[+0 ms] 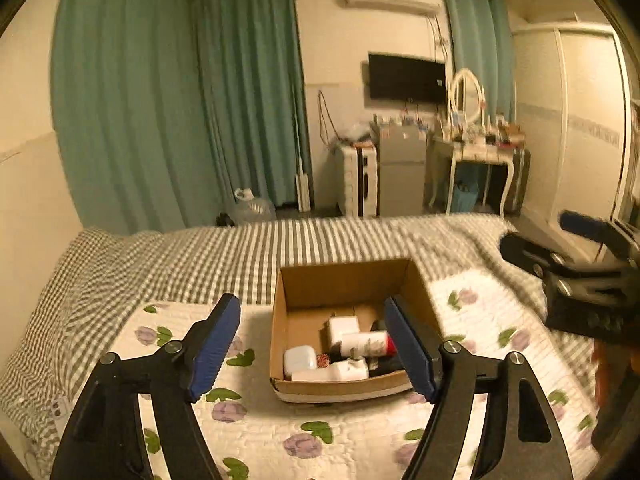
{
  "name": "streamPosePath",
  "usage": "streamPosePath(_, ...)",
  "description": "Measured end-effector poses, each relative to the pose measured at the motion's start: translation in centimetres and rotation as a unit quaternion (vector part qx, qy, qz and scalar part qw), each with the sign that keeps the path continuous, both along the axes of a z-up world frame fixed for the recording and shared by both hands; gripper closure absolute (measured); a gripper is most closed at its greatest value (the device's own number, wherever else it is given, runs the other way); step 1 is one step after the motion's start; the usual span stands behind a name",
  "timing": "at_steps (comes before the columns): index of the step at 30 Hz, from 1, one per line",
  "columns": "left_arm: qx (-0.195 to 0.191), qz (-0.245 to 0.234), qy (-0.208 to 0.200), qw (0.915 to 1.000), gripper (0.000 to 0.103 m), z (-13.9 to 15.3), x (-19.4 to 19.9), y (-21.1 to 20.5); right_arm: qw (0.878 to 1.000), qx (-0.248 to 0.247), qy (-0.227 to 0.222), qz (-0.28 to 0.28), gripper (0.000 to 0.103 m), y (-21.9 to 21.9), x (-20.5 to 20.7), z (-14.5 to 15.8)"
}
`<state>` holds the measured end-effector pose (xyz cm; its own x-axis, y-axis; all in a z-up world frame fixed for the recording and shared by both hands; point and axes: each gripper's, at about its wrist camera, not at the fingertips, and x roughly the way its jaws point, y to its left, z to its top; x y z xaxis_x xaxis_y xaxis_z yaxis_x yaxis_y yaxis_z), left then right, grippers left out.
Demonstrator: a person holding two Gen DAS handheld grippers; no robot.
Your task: Organize rigid objects
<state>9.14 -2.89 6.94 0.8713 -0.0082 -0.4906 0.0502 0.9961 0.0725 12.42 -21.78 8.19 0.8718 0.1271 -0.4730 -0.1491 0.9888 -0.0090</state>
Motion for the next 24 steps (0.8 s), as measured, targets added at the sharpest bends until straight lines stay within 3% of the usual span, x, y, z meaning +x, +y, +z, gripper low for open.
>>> streamPosePath(4,-0.01,0.002,-0.026,0.9996,0.024,2.4,-2.7,-0.3,1.0,-0.004,-0.029,-0.009,0.0,-0.8,-4.8,1.6)
streamPosePath(10,0.005,0.012,-0.062,0.998,0.024,2.7,-5.9,0.5,0.998,0.019,-0.052,-0.027,0.0,-1.9,-8.3,1.8)
streamPosePath(17,-0.017,0.009,-0.077,0.9969,0.024,0.0,-6.1,1.9,0.998,0.018,-0.067,-0.01,0.0,0.6,-8.5,1.4)
streamPosePath(24,-0.023,0.028,-0.053,0.998,0.024,-4.8,-4.0,3.0,0.998,0.016,-0.055,0.0,0.0,2.6,-6.5,-3.1)
